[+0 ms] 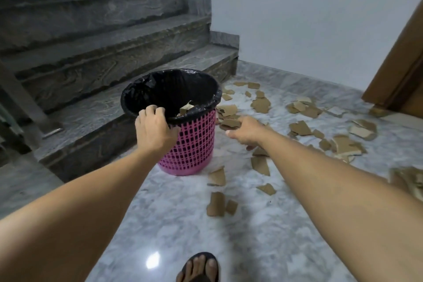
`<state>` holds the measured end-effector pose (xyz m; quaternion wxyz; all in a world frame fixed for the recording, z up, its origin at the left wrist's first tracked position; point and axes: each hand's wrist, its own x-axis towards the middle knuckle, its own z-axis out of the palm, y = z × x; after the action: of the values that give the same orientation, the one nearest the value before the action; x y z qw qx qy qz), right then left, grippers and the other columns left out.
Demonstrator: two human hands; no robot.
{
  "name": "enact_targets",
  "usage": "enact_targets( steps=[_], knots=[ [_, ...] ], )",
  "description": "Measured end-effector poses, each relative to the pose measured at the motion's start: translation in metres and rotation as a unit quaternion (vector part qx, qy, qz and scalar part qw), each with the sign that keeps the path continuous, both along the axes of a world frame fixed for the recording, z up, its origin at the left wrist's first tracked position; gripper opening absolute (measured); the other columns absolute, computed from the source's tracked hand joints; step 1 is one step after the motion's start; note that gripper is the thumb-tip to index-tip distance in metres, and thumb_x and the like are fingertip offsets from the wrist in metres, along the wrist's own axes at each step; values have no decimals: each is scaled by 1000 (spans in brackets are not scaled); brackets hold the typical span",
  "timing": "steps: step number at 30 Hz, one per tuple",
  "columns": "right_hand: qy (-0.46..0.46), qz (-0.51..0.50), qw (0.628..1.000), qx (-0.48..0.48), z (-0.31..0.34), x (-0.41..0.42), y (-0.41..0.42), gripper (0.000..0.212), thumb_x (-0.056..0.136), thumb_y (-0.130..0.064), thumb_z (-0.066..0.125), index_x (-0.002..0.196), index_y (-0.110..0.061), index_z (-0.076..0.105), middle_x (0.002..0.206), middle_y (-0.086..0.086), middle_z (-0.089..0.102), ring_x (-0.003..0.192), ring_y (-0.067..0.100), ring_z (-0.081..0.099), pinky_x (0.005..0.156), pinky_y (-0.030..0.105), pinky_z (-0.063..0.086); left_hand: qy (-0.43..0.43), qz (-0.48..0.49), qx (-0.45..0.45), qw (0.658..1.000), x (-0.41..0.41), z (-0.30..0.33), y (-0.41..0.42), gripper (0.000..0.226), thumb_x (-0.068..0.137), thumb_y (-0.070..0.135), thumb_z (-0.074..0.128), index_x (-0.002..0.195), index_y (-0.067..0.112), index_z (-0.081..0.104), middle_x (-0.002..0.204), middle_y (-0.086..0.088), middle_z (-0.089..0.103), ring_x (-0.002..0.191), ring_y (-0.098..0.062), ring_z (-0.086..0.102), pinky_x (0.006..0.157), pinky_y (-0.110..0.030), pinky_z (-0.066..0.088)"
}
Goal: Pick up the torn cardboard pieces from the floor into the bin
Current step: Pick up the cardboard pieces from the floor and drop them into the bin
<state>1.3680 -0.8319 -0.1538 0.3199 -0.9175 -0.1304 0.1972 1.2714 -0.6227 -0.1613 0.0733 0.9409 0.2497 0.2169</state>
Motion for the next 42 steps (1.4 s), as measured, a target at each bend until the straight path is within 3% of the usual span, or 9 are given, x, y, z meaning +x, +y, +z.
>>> enact_targets(
  steps=[4, 7, 10, 13, 18, 26, 30, 35, 42],
  knots=[
    [38, -18, 999, -1, -17, -12, -31, 47, 92, -38, 63, 122, -3, 51, 116, 12, 55, 97, 27, 59, 75, 35, 51, 10, -111, 11, 994, -6, -15, -32, 31, 82, 28, 69, 105, 7, 65, 105, -8, 61, 102, -27, 55, 87, -39, 49],
    [73, -37, 997, -12, -41, -13, -48, 34, 91, -37, 65, 98, -9, 49, 91, 8, 51, 79, 26, 56, 70, 37, 52, 154, -170, -66, 971, 3, -41, -53, 43, 78, 35, 76, 109, 8, 65, 111, -8, 65, 101, -23, 60, 85, -35, 53],
    [82, -51, 995, -22, -71, -14, -64, 50, 88, -35, 68, 123, -1, 55, 104, 10, 57, 86, 27, 61, 68, 40, 57, 299, -186, -123, 928, 13, -77, -61, 85, 67, 45, 84, 137, 11, 48, 134, -7, 53, 119, -24, 52, 98, -34, 47],
    [100, -59, 992, -44, -107, -11, -84, 41, 89, -31, 69, 116, -2, 59, 95, 18, 52, 73, 26, 49, 61, 37, 44, 391, -215, -93, 890, 23, -121, -66, 112, 61, 48, 87, 150, 14, 28, 148, -10, 37, 132, -27, 41, 107, -34, 39],
    [99, -94, 988, -64, -168, -1, -107, 62, 86, -34, 71, 135, -3, 50, 127, 18, 59, 112, 32, 58, 93, 38, 49, 471, -242, -48, 847, 41, -187, -65, 131, 55, 41, 91, 153, 32, 5, 161, -14, -5, 148, -35, 6, 116, -46, 27],
    [35, -65, 985, -154, -239, 21, -104, 56, 92, -34, 62, 144, -26, 45, 144, 9, 40, 130, 34, 44, 100, 37, 44, 508, -273, 5, 817, 72, -229, -70, 135, 66, 31, 87, 152, 32, -16, 151, -11, -40, 145, -38, -19, 119, -54, 8],
    [-3, -67, 979, -190, -256, 27, -93, 33, 91, -25, 62, 123, -21, 56, 127, 12, 42, 119, 36, 46, 90, 37, 46, 506, -284, 8, 814, 81, -237, -66, 125, 66, 29, 86, 153, 37, -4, 156, -10, -31, 147, -39, -10, 117, -51, 20],
    [61, -75, 980, -172, -254, 30, -85, 40, 88, -21, 66, 121, -10, 47, 122, 15, 56, 110, 35, 55, 78, 35, 44, 455, -293, 6, 841, 84, -236, -69, 90, 56, 31, 90, 126, 30, 35, 129, -7, 32, 116, -28, 34, 94, -38, 43],
    [203, -4, 979, 22, -236, -4, -50, 45, 75, -10, 81, 112, -19, 59, 103, 4, 59, 78, 18, 63, 68, 28, 55, 450, -273, -88, 846, 78, -242, -66, 62, 66, 14, 83, 113, 28, 46, 111, -3, 35, 105, -24, 43, 69, -30, 46]
  ],
)
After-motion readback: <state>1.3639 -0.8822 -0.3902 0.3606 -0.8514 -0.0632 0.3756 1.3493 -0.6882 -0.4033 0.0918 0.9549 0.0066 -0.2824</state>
